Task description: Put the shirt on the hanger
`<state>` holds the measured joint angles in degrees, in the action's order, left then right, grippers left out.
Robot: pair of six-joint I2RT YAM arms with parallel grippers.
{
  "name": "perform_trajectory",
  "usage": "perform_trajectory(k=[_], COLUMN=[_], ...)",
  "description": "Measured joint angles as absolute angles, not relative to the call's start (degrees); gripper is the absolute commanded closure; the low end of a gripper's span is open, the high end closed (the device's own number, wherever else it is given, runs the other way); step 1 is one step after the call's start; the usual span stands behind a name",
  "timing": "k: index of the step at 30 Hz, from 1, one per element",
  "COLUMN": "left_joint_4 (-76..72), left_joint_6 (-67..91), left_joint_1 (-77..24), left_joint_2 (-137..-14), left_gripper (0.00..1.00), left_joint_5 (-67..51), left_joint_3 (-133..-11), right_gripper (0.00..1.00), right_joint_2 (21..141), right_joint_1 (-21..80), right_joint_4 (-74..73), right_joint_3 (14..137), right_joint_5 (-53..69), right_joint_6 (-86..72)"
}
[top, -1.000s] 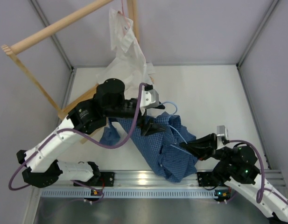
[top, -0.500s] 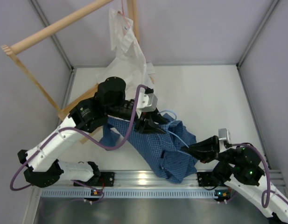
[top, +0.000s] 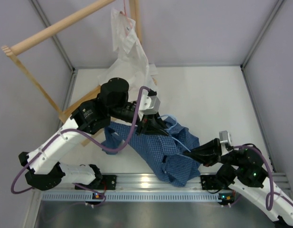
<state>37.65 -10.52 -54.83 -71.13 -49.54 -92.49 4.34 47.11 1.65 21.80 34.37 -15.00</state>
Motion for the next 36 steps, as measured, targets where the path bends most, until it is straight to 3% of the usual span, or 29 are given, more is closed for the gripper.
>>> perform_trajectory(k=[10,11,12,15,16,19,23,25,26,27,28,36], left_joint_4=[35.2,33.7,32.5,30.2,29.8,28.6,27.4,27.0,26.9,26.9,27.0,27.1], left_joint_6=[-9.6,-9.1,-8.6,-7.4,-7.2,-6.1,-6.1,-6.1,-6.3,-6.4,-6.5,-6.7], left_joint_1=[-54.4,-54.4,-54.3,-54.2,-54.2,-54.2,-54.2,-54.2,-54.2,-54.2,-54.3,-54.6], left_joint_2=[-70.5,-69.8,-68.9,-67.2,-67.0,-66.9,-66.9,-66.6,-66.4,-66.2,-66.0,-60.6], left_gripper=[1.00,0.99,0.87,0.82,0.83,1.00,1.00,1.00,1.00,1.00,1.00,1.00], left_joint_5=[-52.9,-53.0,-53.0,-52.9,-52.9,-52.9,-52.6,-52.4,-51.6,-50.9,-50.2,-39.8], left_joint_3=[-91.4,-90.2,-88.9,-86.2,-85.9,-85.5,-85.3,-84.8,-84.5,-84.0,-83.5,-78.2], right_gripper=[1.00,1.00,1.00,1.00,1.00,1.00,1.00,0.73,0.54,0.17,0.03,0.01], right_joint_2=[6.5,7.0,7.4,8.3,8.4,8.4,8.4,8.4,8.5,8.5,8.6,6.9], right_joint_1=[47.1,47.1,47.1,47.1,47.1,47.1,47.1,47.1,47.1,47.1,47.1,47.1], right_joint_4=[1.4,1.3,1.3,1.4,1.5,1.6,1.6,1.5,1.5,0.9,0.3,-13.1], right_joint_3=[23.5,23.8,23.8,23.8,23.8,23.8,24.1,24.1,24.2,24.6,25.0,32.0], right_joint_5=[35.6,35.8,36.0,36.7,36.8,37.2,37.3,36.9,36.2,35.4,34.2,13.3], right_joint_6=[-14.5,-14.3,-14.1,-14.0,-14.0,-14.0,-14.0,-14.2,-14.3,-14.3,-14.2,-16.4])
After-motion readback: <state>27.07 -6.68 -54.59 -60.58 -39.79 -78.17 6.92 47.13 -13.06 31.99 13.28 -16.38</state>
